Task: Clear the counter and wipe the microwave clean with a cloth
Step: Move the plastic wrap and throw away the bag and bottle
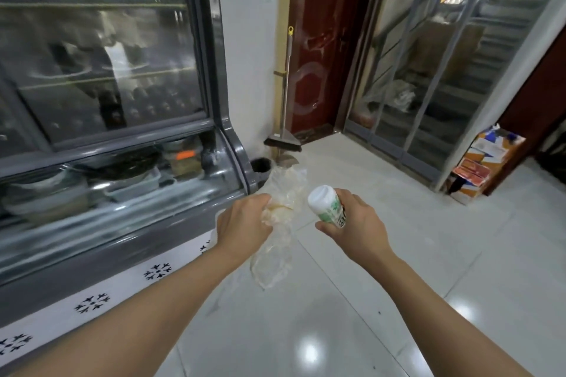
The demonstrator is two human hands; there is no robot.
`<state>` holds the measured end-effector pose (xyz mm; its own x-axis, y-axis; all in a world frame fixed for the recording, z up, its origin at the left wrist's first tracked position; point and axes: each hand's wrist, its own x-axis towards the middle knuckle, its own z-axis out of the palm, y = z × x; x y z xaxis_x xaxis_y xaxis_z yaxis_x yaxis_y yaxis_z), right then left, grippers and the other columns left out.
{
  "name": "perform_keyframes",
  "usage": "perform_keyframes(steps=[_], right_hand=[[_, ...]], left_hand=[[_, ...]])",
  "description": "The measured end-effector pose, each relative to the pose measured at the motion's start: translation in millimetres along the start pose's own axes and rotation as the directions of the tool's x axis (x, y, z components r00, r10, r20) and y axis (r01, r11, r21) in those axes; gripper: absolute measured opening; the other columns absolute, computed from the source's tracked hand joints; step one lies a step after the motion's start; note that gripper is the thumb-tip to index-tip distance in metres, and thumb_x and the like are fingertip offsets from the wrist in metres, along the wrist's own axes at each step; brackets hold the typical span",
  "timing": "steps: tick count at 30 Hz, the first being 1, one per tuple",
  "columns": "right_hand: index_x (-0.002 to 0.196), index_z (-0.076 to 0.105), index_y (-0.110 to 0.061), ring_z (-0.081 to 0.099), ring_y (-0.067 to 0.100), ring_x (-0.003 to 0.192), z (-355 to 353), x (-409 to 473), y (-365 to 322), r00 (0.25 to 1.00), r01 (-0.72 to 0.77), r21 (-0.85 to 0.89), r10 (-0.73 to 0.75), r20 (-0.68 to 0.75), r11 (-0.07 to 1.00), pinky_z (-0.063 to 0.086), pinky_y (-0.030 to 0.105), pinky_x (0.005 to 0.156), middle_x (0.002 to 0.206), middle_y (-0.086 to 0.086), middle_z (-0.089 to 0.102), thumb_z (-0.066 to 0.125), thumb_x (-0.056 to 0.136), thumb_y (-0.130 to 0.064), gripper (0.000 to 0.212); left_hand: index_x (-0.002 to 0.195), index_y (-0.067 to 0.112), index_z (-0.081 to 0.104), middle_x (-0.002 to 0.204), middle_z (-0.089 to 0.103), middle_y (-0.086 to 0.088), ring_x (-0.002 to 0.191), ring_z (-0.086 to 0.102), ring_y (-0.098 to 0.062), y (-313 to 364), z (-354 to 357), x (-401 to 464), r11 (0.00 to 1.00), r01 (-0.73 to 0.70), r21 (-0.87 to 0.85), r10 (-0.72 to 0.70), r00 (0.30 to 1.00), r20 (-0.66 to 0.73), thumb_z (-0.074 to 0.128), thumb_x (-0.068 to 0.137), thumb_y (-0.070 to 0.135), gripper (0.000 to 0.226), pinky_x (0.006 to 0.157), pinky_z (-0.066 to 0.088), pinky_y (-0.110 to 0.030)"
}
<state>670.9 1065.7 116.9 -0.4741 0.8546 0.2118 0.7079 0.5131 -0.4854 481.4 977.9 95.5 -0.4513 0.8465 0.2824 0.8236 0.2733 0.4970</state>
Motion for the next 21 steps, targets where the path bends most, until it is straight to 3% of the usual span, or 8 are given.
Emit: perform_keyframes(steps=[8, 13, 21], right_hand=[[0.127, 0.044, -0.029, 0.058, 0.02, 0.094, 15, 147, 42, 1.0, 0.002, -0.022, -0.002, -0.005, 1.0, 0.043, 0.03, 0.068, 0.112, -0.003, 0.058, 0.073, 0.073, -0.044, 0.063], [0.127, 0.044, -0.028, 0.058, 0.021, 0.094, 25, 244, 59, 1.0, -0.007, -0.04, 0.007, -0.014, 0.999, 0.042, 0.029, 0.068, 0.113, -0.002, 0.058, 0.073, 0.073, -0.044, 0.064], [0.126, 0.043, -0.029, 0.056, 0.019, 0.09, 46, 378, 90, 1.0, 0.015, -0.04, -0.016, -0.012, 0.999, 0.037, 0.028, 0.065, 0.11, -0.003, 0.058, 0.073, 0.072, -0.045, 0.064]], left_hand=[[0.062, 0.025, 0.043, 0.054, 0.04, 0.013, 0.058, 0.048, -0.016, -2, 59, 141, 1.0, -0.003, -0.007, 0.003, 0.999, -0.045, 0.064, 0.07, 0.014, 0.025, 0.043, 0.02, -0.022], [0.065, 0.026, 0.041, 0.06, 0.046, 0.01, 0.062, 0.05, -0.018, -12, 83, 239, 1.0, -0.001, -0.019, 0.001, 1.0, -0.005, 0.065, 0.073, 0.018, 0.027, 0.05, 0.031, -0.026], [0.069, 0.023, 0.051, 0.063, 0.05, 0.01, 0.06, 0.046, -0.015, -17, 111, 368, 1.0, 0.007, 0.016, -0.007, 0.999, -0.032, 0.065, 0.074, 0.019, 0.016, 0.049, 0.029, -0.024]])
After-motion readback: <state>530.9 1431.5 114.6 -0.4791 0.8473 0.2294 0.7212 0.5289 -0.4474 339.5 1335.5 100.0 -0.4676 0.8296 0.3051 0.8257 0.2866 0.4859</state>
